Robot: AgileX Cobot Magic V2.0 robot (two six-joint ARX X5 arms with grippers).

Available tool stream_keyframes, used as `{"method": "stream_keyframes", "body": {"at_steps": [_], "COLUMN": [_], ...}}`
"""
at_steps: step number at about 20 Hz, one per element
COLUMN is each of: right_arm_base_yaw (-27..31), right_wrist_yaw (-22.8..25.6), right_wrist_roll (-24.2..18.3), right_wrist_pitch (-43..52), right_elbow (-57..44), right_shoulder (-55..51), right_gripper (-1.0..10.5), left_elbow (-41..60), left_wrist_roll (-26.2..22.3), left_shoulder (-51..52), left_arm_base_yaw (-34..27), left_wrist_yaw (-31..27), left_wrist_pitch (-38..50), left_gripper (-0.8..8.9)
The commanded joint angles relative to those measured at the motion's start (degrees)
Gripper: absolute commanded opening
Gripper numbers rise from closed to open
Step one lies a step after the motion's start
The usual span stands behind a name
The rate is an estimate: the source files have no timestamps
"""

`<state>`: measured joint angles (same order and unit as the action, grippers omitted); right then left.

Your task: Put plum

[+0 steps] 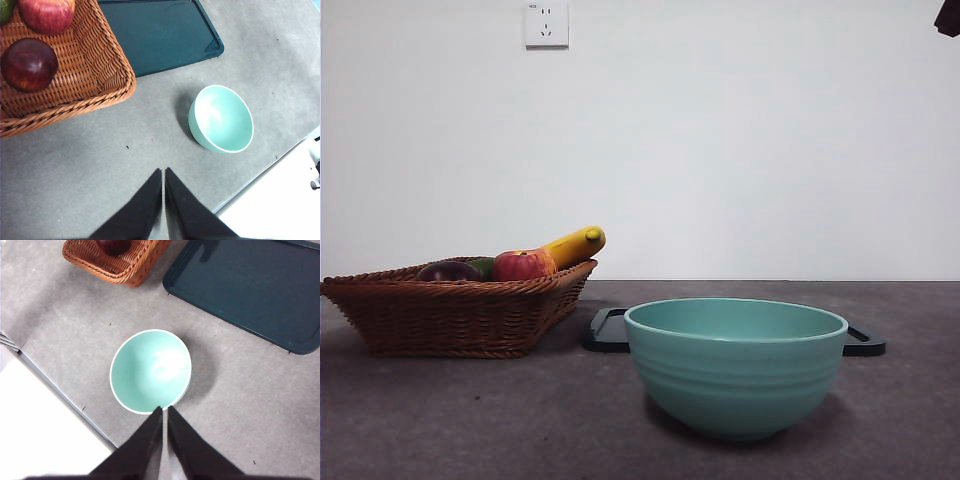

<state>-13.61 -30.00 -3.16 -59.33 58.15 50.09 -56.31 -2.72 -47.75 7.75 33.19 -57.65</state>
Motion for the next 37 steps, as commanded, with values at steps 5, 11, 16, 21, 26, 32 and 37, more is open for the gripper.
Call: {"method": "stream_keyframes", "body": {"at_steps": [5,11,16,21,26,32,37], "right_arm_base_yaw": [-0.3,-0.3,-0.3,-0.3,-0.3,-0.3,-0.3], "right_wrist_yaw": [0.0,0.0,0.0,0.0,0.0,0.0,0.0], "right_wrist_roll": [-0.6,-0.5,-0.5,-0.3,-0.3,-0.2,-0.3], "right_wrist_pitch": [0.6,0.8,0.8,1.0,1.0,2.3,2.3], "right_elbow": [1.1,1.1,1.1,1.1,1.1,1.1,1.1], "right_shoulder": [0.4,0.4,0.4,0.4,0.4,0.4,0.4], "right_gripper": [3.5,4.3,4.3,4.3,4.3,4.3,4.3], "left_elbow": [-1.5,-1.5,-1.5,-1.6,-6.2,-16.8,-19.9], "left_wrist_roll": [-1.1,-1.0,-0.9,1.5,2.3,0.1,-2.7], "left_shoulder": [-0.5,-0.5,-0.6,-1.6,-7.8,-21.9,-32.9], "left_arm_base_yaw": [0.1,0.2,0.2,0.2,1.0,3.8,6.3], "left_wrist_yaw": [0.3,0.2,0.2,-0.7,-7.0,-16.0,-22.0], "left_wrist_pitch": [0.6,0.6,0.7,4.0,6.7,6.7,10.4], "left_gripper": [3.60,4.70,4.69,4.69,4.68,4.63,4.62]}}
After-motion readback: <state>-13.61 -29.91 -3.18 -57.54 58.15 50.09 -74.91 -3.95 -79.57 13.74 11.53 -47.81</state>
